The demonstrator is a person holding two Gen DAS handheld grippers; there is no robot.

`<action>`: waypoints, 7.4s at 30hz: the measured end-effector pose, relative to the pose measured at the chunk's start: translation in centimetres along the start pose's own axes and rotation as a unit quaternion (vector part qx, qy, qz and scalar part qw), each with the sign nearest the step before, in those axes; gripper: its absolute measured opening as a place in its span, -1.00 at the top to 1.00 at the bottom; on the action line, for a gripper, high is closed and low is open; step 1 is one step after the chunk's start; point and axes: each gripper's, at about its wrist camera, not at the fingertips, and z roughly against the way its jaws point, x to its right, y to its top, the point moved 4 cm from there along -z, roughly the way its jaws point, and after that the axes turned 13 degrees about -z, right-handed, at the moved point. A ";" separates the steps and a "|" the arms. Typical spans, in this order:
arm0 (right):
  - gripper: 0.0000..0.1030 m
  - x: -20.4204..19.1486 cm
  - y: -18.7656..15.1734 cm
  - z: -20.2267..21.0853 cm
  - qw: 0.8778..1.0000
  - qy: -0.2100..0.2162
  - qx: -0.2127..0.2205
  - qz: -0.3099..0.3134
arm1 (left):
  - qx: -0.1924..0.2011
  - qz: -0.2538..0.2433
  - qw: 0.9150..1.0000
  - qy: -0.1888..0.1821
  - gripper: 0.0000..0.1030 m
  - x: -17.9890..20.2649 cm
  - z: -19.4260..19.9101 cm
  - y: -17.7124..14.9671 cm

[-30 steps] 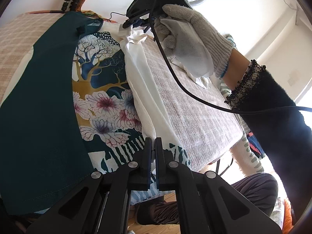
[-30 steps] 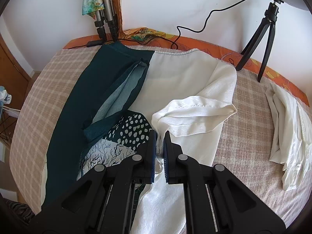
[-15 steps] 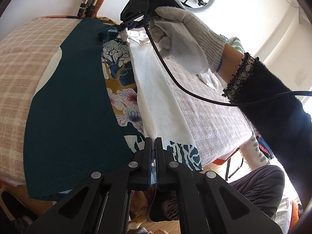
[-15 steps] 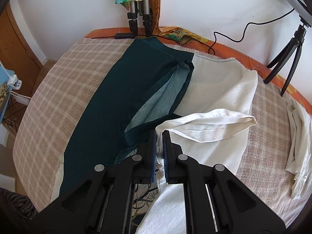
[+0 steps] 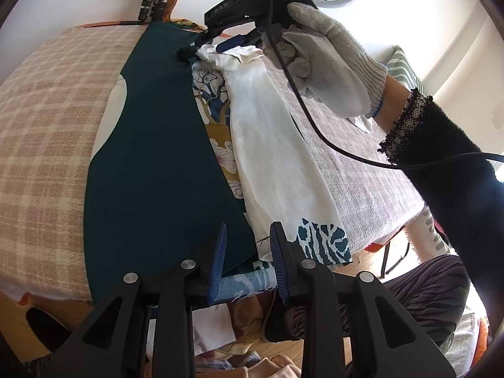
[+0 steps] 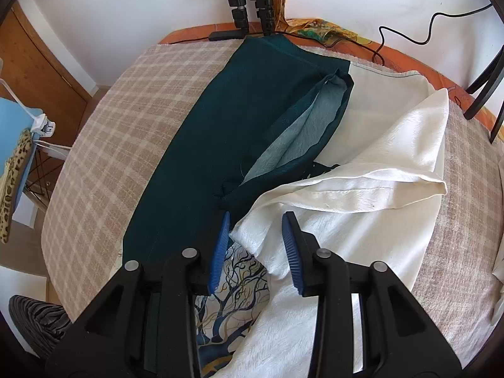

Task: Fold small clothes
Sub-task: 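Open both tools and release the folded cream panel, then move both open tools along the folded shirt to its printed hem, then grasp the shirt hem with the left tool while the right tool grasps beside it, then lift the hem with both tools and fold it over toward the collar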

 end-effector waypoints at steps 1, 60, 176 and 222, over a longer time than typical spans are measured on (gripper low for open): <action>0.11 0.5 0.0 1.3 1.000 0.018 0.007 -0.002 | -0.003 -0.001 1.000 0.000 0.47 -0.4 0.6 -0.1; 0.24 4.5 11.6 5.3 0.989 0.027 0.088 -0.114 | 0.057 0.039 0.996 0.064 0.46 -13.4 4.9 9.3; 0.85 6.7 -28.9 9.0 0.925 0.248 -0.153 -0.243 | -0.066 0.164 0.967 -0.182 0.91 -9.3 3.8 -1.4; 0.87 10.3 -19.8 9.0 0.936 0.219 -0.054 -0.270 | -0.088 -0.227 0.970 -0.008 0.96 -3.0 2.3 1.1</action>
